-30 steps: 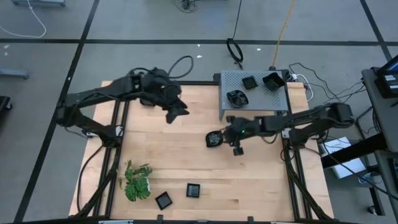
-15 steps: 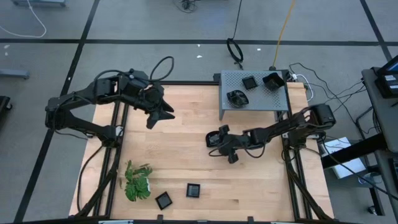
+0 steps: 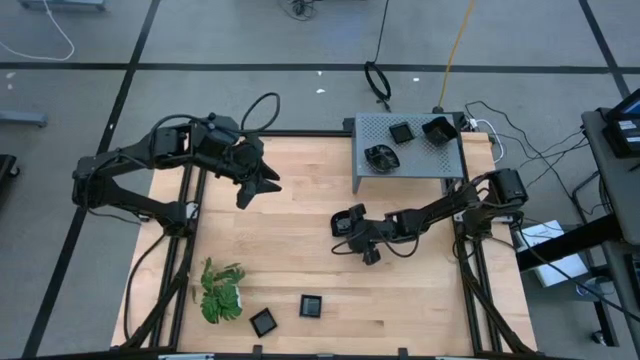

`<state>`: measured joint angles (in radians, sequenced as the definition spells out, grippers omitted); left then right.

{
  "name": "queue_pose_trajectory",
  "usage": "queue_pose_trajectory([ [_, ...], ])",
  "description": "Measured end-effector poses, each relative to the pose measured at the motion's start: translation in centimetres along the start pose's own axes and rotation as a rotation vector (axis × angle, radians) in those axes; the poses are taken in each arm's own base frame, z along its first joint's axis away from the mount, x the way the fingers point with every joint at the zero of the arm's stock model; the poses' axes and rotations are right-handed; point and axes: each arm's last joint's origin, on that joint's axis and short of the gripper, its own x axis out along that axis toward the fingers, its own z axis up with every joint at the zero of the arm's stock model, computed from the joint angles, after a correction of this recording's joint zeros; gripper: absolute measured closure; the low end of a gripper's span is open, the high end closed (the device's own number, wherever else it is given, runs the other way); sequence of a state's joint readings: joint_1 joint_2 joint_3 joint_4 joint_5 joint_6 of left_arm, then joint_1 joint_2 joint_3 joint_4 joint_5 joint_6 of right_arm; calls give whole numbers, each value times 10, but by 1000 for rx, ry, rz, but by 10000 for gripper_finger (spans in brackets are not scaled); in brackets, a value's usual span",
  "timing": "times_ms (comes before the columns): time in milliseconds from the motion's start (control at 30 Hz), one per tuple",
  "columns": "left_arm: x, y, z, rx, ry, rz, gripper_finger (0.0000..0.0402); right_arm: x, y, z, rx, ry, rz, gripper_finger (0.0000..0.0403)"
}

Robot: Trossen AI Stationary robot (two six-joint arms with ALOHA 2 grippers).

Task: Pick & Place Mini shaped plates
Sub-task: Stack the leaf-shaped plate on top of the other leaf-shaped plates

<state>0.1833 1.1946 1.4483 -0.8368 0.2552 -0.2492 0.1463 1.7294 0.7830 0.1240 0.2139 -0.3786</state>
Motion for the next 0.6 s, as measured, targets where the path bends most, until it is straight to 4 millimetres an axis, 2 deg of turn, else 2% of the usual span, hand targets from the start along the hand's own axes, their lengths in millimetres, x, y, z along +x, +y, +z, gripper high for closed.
queue_pose_trajectory([
  [100, 0, 0, 0, 0, -1, 4, 240, 0, 0, 0, 31, 2, 2, 290],
  [333, 0, 1, 0, 0, -7, 25, 240, 0, -1, 1, 155, -16, -6, 392],
  [500, 0, 1, 0, 1, -13, 46, 240, -7, 0, 5, 159, -44, 1, 390],
  [600, 0, 1, 0, 5, -13, 46, 240, -21, -3, 12, 160, -86, -5, 399],
])
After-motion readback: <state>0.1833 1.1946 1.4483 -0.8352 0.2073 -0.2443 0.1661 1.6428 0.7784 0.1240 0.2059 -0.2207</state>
